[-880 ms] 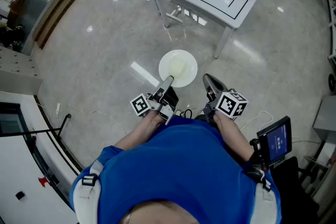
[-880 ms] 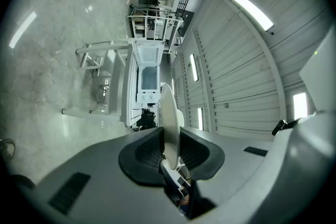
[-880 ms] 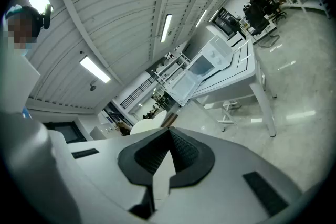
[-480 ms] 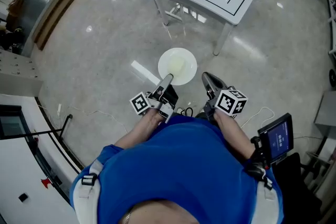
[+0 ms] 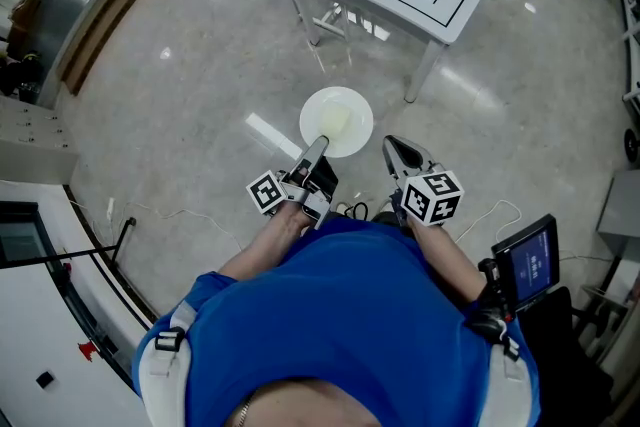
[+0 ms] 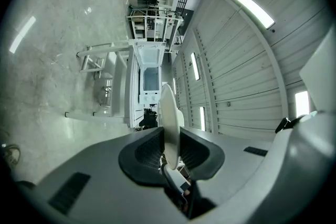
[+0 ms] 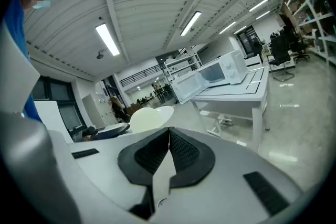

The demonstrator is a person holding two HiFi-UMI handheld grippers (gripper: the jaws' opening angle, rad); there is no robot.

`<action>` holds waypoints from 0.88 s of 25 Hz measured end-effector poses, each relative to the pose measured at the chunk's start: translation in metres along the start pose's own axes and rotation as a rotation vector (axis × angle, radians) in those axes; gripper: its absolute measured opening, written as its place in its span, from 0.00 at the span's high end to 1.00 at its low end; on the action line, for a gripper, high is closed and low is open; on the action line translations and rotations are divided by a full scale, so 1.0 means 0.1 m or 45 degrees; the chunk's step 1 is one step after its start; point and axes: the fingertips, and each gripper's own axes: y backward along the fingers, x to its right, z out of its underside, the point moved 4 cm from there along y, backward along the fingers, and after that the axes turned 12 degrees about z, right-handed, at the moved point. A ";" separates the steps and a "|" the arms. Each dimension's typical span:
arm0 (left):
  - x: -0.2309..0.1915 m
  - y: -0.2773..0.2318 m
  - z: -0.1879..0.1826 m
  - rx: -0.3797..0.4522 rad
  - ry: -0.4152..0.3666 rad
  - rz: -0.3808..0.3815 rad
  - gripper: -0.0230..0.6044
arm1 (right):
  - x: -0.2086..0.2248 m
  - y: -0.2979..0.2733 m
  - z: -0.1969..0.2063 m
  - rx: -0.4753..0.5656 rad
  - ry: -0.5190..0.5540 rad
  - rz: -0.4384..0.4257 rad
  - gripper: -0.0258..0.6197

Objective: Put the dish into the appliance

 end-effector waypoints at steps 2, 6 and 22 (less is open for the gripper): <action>0.00 0.03 -0.02 0.002 0.001 -0.002 0.85 | -0.04 -0.01 0.01 0.000 0.010 0.004 0.96; -0.01 0.13 -0.15 0.005 0.009 0.004 0.85 | -0.17 -0.09 0.05 0.008 0.038 0.014 0.96; -0.07 0.20 -0.54 -0.010 0.050 0.016 0.85 | -0.51 -0.37 0.05 0.024 0.111 0.035 0.96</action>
